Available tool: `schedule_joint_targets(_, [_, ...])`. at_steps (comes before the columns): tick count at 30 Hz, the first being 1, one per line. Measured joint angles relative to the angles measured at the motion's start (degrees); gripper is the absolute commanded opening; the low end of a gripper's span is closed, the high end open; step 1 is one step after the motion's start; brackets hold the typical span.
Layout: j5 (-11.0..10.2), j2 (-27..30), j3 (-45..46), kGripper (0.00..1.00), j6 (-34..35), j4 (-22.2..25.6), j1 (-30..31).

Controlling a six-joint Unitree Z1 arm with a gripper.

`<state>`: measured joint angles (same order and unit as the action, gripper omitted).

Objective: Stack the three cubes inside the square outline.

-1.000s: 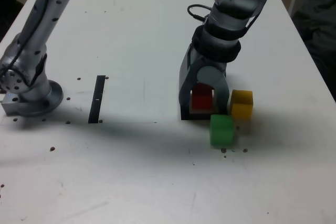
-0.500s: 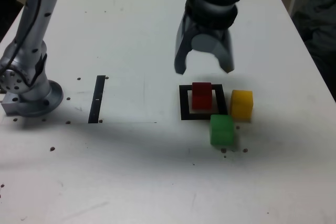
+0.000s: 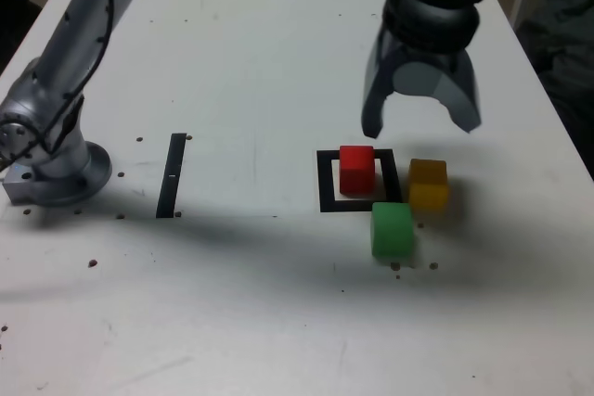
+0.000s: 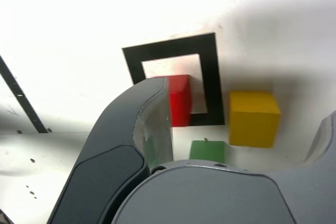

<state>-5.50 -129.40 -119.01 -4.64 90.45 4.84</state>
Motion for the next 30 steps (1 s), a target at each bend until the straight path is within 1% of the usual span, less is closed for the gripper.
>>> schedule_joint_targets(7, [1.1, -3.0, -3.9, 0.99, 0.0, 0.5, 1.2])
schedule_joint_targets(22, [3.6, -8.0, -6.7, 0.96, 0.0, 0.5, 1.5])
schedule_joint_targets(26, [4.4, -8.8, -7.0, 0.94, -0.1, 0.5, 1.5])
schedule_joint_targets(30, [5.1, -9.6, -7.0, 0.87, -0.2, 0.4, 1.5])
